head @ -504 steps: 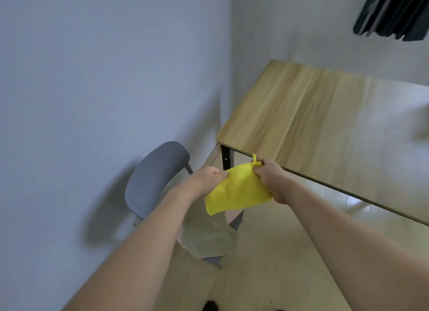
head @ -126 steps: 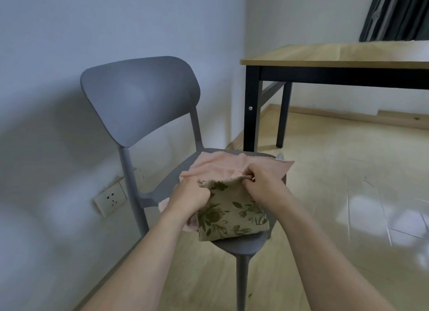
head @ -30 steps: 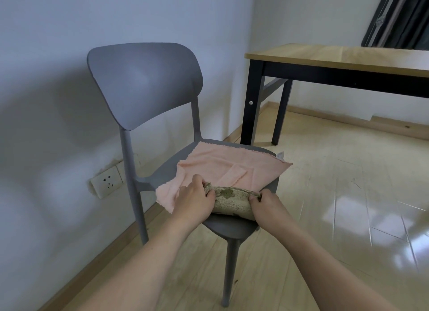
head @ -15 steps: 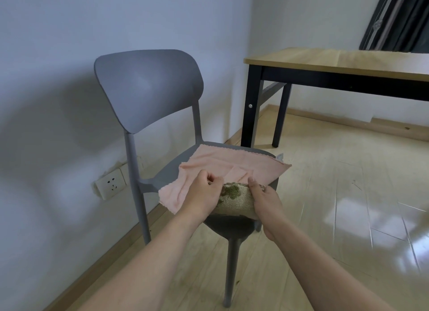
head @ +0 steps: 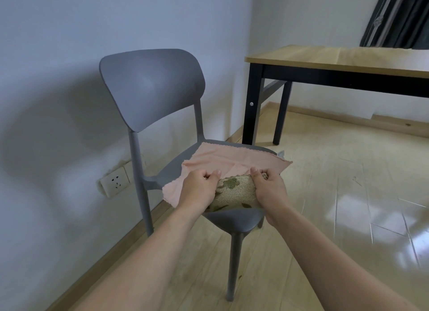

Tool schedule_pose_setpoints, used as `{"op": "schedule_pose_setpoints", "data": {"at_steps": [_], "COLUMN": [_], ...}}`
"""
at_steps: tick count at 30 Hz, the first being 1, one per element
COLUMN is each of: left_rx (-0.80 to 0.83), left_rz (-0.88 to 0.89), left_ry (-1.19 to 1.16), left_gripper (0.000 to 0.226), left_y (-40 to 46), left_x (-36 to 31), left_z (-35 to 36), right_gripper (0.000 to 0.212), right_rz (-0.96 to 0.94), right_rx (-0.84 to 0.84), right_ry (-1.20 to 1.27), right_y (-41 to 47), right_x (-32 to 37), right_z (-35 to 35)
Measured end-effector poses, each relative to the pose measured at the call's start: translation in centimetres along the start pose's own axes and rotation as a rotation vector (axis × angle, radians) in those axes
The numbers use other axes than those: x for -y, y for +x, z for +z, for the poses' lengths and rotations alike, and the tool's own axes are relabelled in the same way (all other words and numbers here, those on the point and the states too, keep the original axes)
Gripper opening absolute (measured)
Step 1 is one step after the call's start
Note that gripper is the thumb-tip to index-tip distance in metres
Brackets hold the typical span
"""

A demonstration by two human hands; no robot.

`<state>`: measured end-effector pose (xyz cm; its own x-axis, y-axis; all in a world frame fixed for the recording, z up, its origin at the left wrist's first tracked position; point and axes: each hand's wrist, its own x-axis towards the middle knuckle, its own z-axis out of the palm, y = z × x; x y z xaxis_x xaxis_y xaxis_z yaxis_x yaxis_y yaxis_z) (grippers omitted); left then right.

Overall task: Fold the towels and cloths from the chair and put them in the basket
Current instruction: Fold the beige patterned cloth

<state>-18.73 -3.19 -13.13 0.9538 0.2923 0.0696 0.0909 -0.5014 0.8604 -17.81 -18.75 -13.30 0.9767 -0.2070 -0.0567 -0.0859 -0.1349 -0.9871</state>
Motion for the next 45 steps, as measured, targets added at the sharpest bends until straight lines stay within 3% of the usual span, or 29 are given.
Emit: {"op": "schedule_pose_setpoints", "data": {"at_steps": [7,12,16,20,23,26,29,32,39,45], "left_rx": [0.063,0.09,0.18,0.28,0.472,0.691,0.793,0.823,0.809,0.747], "left_rz": [0.054,0.054,-0.018,-0.072,-0.093,-0.222,-0.273,-0.268,-0.165,-0.11], "left_ry": [0.065,0.177,0.207,0.134,0.071,0.002,-0.054,-0.092,-0.01,0.036], "left_gripper": [0.034,0.037,0.04,0.046,0.053,0.053,0.052,0.05,0.041,0.035], "left_y": [7.1,15.3,17.9,18.4,17.7,15.6,12.8,10.2,8.3,6.2], "left_x": [-3.1,-4.3,-8.2,-16.2,-24.4,-33.4,-42.2,-49.7,-59.6,-66.2], "left_z": [3.1,7.9,9.1,6.2,2.1,-2.4,-5.5,-6.5,-1.0,4.7], "right_gripper": [0.027,0.033,0.039,0.034,0.033,0.034,0.034,0.033,0.036,0.044], "right_rz": [-0.07,0.022,0.11,0.185,0.224,0.261,0.25,0.259,0.181,0.34], "right_rx": [-0.03,-0.004,-0.001,0.017,0.054,0.094,0.084,0.039,0.026,0.142], "right_ry": [-0.194,-0.383,-0.434,-0.457,-0.457,-0.529,-0.589,-0.604,-0.547,-0.365], "right_y": [8.5,18.8,21.7,21.9,20.6,17.6,14.1,11.8,14.4,17.8], "right_x": [1.3,0.8,3.8,12.1,21.3,30.6,38.8,44.5,48.2,50.5], "right_z": [-0.8,-0.6,-2.7,-5.3,-8.1,-12.3,-17.2,-22.7,-33.8,-42.3]}}
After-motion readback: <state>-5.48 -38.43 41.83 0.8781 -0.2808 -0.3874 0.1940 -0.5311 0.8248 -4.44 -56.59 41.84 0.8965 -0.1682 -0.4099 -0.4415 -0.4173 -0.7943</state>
